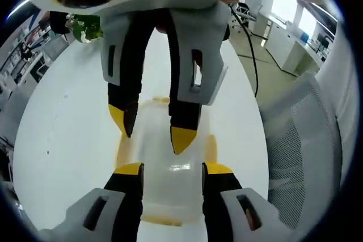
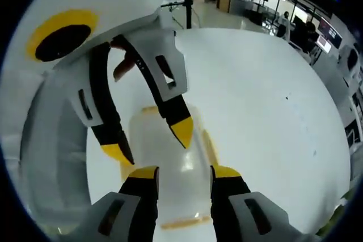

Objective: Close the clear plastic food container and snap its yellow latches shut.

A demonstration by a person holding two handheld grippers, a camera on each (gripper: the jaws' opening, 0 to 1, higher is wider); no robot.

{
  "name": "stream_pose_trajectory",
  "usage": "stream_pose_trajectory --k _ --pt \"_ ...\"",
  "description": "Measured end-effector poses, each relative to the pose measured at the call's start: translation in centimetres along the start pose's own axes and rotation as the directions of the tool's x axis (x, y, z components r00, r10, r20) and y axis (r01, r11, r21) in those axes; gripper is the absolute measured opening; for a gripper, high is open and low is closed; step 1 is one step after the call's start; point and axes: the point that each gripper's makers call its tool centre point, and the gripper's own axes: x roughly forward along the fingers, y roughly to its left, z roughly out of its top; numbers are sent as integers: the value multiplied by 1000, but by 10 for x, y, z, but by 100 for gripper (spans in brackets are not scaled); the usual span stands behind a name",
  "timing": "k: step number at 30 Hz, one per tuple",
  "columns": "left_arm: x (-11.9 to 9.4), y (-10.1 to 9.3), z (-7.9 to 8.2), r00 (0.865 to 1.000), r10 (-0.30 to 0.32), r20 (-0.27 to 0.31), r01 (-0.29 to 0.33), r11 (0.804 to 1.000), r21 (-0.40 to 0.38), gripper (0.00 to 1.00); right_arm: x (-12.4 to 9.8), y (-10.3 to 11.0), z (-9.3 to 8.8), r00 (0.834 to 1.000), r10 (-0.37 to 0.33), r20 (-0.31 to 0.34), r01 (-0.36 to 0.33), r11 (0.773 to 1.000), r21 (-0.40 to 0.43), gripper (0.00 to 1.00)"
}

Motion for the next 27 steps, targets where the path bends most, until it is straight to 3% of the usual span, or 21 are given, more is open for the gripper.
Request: stream_pose_trajectory --k 6,27 --pt "1 -7 -2 1000 -3 -19 3 1000 31 44 1 -3 0 1000 7 -10 -7 1000 -7 39" --pt "9 -24 -7 999 31 -34 -30 999 13 47 7 -10 -2 998 39 -49 -40 999 -14 43"
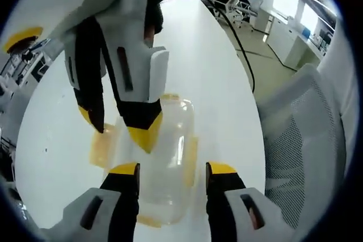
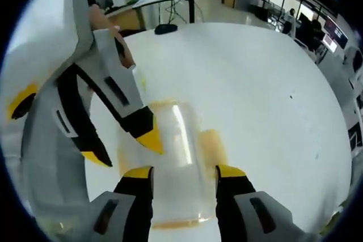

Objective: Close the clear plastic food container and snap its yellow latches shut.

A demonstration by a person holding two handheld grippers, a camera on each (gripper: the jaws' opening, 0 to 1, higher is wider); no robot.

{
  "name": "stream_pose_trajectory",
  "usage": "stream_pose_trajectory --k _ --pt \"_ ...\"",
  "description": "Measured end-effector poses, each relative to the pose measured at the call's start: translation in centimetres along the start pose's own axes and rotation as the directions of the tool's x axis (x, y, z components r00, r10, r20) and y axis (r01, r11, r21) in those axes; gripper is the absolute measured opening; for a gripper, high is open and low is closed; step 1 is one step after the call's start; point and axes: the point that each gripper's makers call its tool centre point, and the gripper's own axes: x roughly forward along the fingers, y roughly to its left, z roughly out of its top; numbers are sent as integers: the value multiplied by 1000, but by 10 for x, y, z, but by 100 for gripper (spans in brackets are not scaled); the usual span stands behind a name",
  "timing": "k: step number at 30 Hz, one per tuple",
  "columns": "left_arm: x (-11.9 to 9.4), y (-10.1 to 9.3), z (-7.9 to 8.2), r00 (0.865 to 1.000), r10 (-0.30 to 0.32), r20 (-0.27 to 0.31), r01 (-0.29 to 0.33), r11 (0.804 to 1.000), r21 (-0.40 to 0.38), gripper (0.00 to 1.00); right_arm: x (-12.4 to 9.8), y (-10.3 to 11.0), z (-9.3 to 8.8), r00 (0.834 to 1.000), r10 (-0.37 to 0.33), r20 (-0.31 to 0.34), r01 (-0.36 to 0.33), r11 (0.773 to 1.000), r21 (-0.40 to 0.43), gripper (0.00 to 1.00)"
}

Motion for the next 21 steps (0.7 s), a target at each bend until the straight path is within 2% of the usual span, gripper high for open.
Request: stream_pose_trajectory --k 9,18,21 --pt "0 -2 0 1000 17 8 -17 1000 2 50 4 0 -2 999 25 -24 -25 1000 -2 44" --pt "3 -3 0 997 82 9 -82 996 20 50 9 -1 -2 998 47 -44 -47 999 -8 44" --pt "4 -3 1 994 109 18 -109 994 4 50 9 -1 -2 997 58 -52 -59 998 -17 45"
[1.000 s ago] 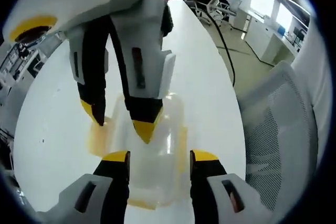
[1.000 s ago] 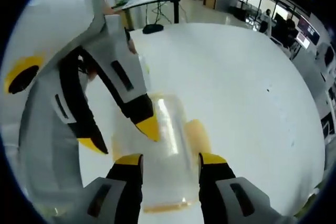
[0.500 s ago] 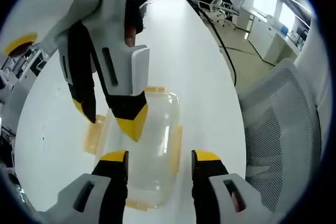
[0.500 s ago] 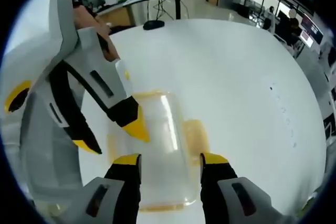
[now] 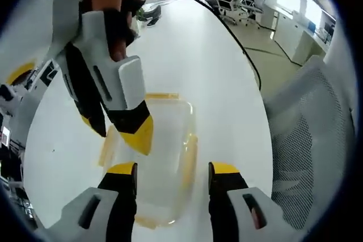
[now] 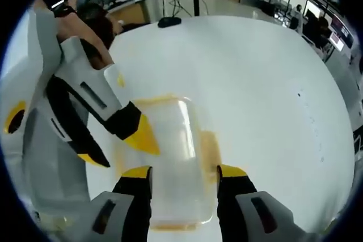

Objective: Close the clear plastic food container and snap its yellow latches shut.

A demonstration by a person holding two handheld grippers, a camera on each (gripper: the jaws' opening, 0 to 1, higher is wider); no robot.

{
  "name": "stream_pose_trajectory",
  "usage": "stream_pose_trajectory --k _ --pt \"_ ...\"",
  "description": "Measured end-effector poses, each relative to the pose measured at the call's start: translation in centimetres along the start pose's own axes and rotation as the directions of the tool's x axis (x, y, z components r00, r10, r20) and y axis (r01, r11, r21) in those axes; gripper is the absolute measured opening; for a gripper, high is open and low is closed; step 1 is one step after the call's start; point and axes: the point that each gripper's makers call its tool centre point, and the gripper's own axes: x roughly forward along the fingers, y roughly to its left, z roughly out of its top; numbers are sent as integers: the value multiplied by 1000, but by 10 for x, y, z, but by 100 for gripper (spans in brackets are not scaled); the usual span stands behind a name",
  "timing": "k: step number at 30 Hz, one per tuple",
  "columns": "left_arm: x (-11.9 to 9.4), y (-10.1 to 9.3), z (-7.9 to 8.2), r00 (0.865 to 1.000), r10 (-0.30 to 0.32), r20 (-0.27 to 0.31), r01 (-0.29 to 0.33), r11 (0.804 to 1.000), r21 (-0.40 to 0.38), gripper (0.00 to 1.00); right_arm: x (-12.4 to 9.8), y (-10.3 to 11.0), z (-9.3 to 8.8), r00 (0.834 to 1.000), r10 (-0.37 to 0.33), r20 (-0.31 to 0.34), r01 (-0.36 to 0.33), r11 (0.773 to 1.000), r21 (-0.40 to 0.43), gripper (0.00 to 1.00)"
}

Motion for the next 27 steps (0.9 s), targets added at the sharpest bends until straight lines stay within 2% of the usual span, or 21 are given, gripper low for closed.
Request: stream_pose_trajectory --k 5,8,16,22,27 --pt "2 -1 0 999 44 11 -44 999 -3 50 2 0 0 999 36 -15 -36 999 5 44" --pt "3 0 -1 998 61 13 -61 998 14 49 3 3 1 998 55 -29 -56 998 -39 42" --pt "4 7 -1 994 112 -7 -112 992 52 41 5 3 0 994 89 -68 -92 995 -46 42" --pt "7 5 -1 992 125 -18 -123 988 97 41 7 4 0 990 108 -96 -114 991 -64 42" --pt "6 7 -1 993 118 -31 -115 990 80 39 7 3 0 986 127 -108 -135 988 -77 40"
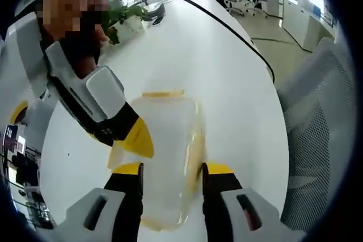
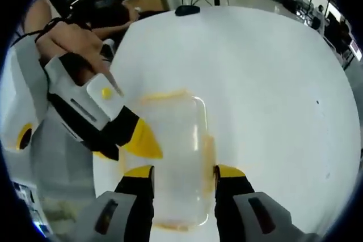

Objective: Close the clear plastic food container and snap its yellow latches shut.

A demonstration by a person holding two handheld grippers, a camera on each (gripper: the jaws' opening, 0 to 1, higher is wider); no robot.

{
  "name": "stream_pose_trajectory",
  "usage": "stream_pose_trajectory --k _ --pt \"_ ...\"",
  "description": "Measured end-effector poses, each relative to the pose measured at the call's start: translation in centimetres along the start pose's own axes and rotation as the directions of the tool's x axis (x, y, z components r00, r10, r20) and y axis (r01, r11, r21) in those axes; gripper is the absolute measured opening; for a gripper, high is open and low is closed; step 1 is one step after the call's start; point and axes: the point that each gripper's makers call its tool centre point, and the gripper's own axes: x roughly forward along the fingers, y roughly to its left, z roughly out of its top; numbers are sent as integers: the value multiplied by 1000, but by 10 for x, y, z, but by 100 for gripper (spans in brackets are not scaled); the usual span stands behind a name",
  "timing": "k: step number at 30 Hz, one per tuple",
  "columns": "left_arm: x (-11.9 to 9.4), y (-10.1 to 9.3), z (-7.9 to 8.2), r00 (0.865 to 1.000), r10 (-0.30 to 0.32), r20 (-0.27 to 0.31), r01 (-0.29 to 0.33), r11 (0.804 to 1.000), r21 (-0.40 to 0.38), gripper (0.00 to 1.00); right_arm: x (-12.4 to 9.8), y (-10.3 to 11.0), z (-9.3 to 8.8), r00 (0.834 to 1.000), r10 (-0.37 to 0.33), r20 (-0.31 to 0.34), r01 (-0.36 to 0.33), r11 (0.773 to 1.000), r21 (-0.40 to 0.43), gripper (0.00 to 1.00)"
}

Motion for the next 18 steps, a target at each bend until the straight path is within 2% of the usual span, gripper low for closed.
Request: stream_pose_trajectory --k 6,7,8,10,11,12,14,15,18 --pt "2 1 -1 1000 2 -10 -2 1000 -10 34 1 -4 2 999 8 -32 -6 999 41 32" --pt "2 10 -5 998 53 -42 -50 996 69 34 1 -3 5 1000 18 -23 -18 999 34 31" --pt "12 -3 -3 1000 16 -22 -16 1000 -9 34 0 -3 3 999 10 -49 -8 999 44 31" --pt "6 1 -3 1000 9 -29 -9 1000 -5 34 1 -2 2 998 13 -62 -11 999 43 30" --pt "2 5 -3 999 14 -30 -14 1000 -9 33 1 -8 -3 998 4 -57 1 996 91 30" --pt "1 4 -3 1000 10 -27 -10 1000 -3 33 1 -5 -3 997 21 -74 -16 998 57 29" --pt "0 4 -2 1000 7 -24 -7 1000 8 33 3 -5 -3 994 14 -109 -10 999 35 30" --pt "2 2 -3 1000 -11 -24 11 1000 -3 33 2 -4 -4 994 6 -112 -2 999 35 30" --pt "2 1 -1 1000 -2 -19 2 1000 2 34 1 -5 -4 996 10 -83 -6 999 47 31"
